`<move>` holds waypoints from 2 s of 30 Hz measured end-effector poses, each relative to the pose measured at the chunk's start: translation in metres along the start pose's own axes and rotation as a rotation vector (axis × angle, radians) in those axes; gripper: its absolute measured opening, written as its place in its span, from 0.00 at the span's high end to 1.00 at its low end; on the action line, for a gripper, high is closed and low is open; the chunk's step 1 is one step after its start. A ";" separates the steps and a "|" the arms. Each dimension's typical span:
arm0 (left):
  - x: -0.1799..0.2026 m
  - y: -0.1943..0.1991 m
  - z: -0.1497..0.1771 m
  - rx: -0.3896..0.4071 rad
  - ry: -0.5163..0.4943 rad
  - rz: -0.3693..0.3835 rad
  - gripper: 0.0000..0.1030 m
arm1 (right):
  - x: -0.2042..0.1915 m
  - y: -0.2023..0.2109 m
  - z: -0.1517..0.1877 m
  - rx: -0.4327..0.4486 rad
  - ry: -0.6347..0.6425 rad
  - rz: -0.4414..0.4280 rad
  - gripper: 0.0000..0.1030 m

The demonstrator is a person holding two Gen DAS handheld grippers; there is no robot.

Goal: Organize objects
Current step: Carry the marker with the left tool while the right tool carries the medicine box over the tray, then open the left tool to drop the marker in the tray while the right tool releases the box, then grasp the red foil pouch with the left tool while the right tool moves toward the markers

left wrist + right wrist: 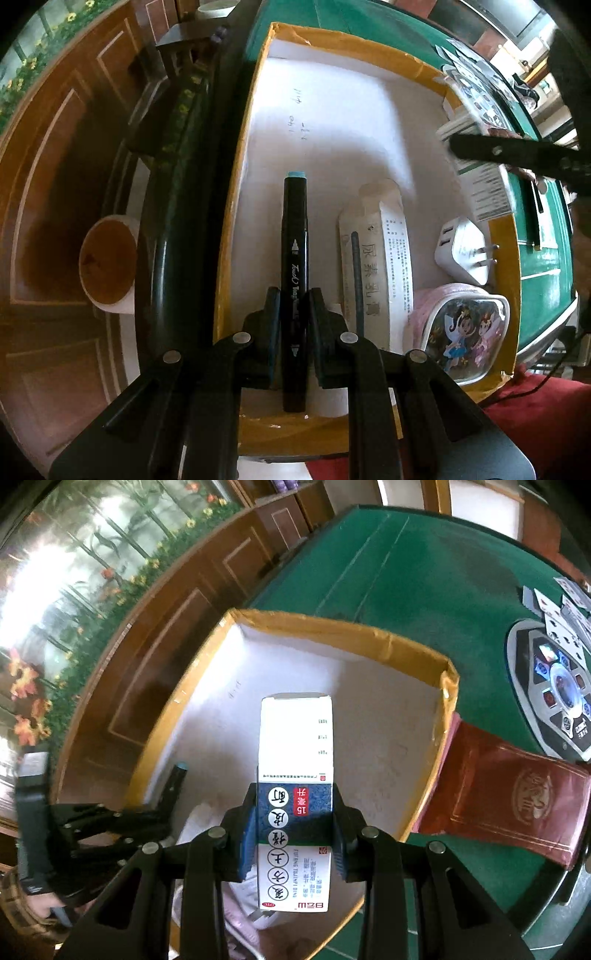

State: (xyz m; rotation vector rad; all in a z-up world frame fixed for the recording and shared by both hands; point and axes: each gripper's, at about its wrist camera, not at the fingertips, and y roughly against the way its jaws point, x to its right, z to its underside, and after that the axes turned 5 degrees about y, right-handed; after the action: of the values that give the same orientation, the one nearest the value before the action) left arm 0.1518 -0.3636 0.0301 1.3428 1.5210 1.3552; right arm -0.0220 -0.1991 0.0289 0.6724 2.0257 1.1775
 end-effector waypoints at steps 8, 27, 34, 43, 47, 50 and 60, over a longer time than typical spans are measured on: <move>-0.003 -0.001 -0.003 0.021 0.027 0.016 0.86 | 0.007 -0.016 0.006 -0.026 0.040 0.047 0.68; 0.010 0.035 -0.012 0.107 0.060 0.077 0.33 | 0.022 0.062 0.037 0.163 0.033 -0.005 0.22; 0.055 0.042 -0.033 0.086 -0.026 0.189 0.31 | 0.086 0.081 0.087 0.161 -0.250 0.008 0.18; 0.161 0.035 -0.073 0.043 -0.328 0.272 0.30 | 0.137 0.108 0.141 0.204 -0.437 0.072 0.02; 0.214 0.017 -0.096 0.013 -0.482 0.308 0.30 | 0.147 0.120 0.160 0.219 -0.479 0.091 0.01; 0.242 0.001 -0.110 -0.010 -0.550 0.307 0.25 | 0.152 0.128 0.172 0.229 -0.505 0.104 0.01; 0.289 -0.043 -0.139 -0.048 -0.720 0.282 0.20 | 0.163 0.144 0.200 0.236 -0.558 0.140 0.01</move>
State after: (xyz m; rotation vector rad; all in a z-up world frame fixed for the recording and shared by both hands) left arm -0.0564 -0.1174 0.0591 1.8038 0.8308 0.8899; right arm 0.0432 0.0884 0.0371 1.1332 1.6653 0.7158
